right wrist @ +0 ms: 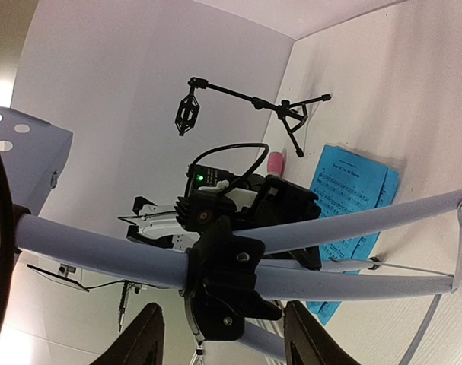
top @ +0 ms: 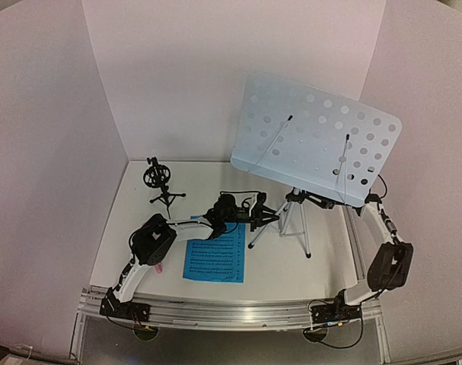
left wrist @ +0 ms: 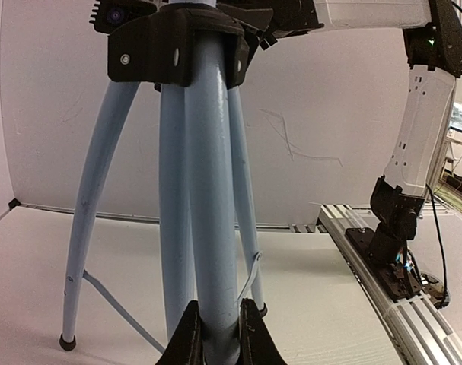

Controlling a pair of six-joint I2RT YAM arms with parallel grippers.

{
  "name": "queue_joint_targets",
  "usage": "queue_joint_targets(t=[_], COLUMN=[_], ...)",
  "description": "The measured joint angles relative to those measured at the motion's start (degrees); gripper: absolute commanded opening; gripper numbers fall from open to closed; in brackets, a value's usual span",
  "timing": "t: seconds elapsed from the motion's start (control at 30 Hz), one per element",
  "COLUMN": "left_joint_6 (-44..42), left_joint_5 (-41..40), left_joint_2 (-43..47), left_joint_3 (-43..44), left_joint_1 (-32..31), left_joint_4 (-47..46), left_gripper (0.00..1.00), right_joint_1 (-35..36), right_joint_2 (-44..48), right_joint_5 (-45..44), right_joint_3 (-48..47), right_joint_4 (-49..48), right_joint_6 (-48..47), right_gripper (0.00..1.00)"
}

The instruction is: Set up the instrument practice props

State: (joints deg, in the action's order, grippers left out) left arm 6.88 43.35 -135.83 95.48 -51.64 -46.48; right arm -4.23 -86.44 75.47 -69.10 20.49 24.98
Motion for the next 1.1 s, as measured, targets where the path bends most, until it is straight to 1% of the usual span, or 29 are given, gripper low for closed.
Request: queue_joint_targets(t=[0.2,0.27,0.33,0.53,0.73,0.87,0.93,1.1], left_joint_6=[-0.10,-0.23,-0.45,-0.75,-0.88,-0.88,-0.88,-1.24], left_joint_5=[-0.05,-0.12,-0.29,-0.48,-0.46,-0.54,-0.63,-1.02], left_joint_2=[0.00,0.00,0.00,0.00,0.00,0.00,0.00,0.00], left_joint_3=[0.00,0.00,0.00,0.00,0.00,0.00,0.00,0.00], left_joint_1=[0.00,0.00,0.00,-0.01,-0.04,-0.04,-0.04,-0.04], left_joint_4=[0.01,0.00,0.02,0.01,0.02,0.00,0.00,0.02], left_gripper=[0.00,0.00,0.00,0.00,0.00,0.00,0.00,0.00], right_joint_1=[0.77,1.20,1.86,2.57,2.38,2.37,2.41,2.41], right_joint_2=[-2.54,-3.07,-3.53,-3.95,-3.99,-3.97,-3.97,-2.88], right_joint_5=[-0.32,-0.40,-0.42,-0.26,0.08,-0.61,-0.93,-2.88], right_joint_3=[-1.43,-1.45,-1.79,-2.89,-2.89,-2.89,-2.87,-1.60], right_joint_4=[-0.04,0.01,0.11,0.10,-1.15,-1.10,-1.10,-2.11], right_joint_6=[-1.63,-1.95,-2.31,-2.96,-2.56,1.44,4.57,16.14], right_gripper=[0.49,0.48,0.43,0.20,0.07,0.00,0.00,0.00])
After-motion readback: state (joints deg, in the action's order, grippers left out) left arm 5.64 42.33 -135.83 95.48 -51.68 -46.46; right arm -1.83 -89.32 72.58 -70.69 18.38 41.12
